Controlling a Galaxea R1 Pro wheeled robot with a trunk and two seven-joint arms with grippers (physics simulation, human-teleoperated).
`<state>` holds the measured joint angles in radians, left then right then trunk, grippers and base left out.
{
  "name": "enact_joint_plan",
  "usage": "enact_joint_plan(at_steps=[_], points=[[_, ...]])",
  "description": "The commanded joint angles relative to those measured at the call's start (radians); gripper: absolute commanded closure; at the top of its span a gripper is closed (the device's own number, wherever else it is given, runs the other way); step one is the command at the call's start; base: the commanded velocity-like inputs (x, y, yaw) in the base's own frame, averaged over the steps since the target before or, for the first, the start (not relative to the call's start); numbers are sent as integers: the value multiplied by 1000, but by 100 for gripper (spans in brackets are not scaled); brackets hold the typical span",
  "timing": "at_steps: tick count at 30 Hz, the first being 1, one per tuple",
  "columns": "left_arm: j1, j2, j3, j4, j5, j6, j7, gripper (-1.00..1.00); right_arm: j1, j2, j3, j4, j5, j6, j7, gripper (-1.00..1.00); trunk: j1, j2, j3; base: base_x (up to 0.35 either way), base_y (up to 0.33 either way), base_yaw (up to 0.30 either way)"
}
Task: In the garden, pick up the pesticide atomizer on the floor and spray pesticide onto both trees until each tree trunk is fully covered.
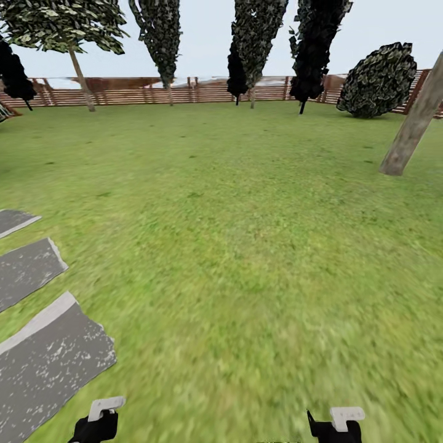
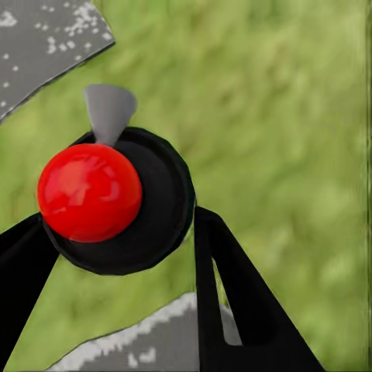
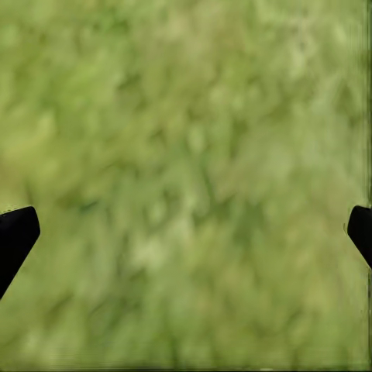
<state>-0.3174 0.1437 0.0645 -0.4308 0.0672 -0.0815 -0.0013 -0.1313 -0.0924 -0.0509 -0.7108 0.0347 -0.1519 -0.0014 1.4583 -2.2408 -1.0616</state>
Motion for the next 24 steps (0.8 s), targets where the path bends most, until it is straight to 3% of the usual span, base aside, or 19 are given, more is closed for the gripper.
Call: enact_joint_plan(at_steps=[1,13,24], points=[[0,0,0,1,6,-3,0,100,-1,0,-1,1,4,-3,0,-100,0,0,0,0,0,-285],[0,0,0,4,6,-3,4,100,-1,0,-1,3,5,-2,-2,-100,0,0,9,10,0,-285],[0,-1,0,6,7,-3,6,100,-1,0,0,3,4,-1,-2,-100,0,0,17,206,-126,-285]])
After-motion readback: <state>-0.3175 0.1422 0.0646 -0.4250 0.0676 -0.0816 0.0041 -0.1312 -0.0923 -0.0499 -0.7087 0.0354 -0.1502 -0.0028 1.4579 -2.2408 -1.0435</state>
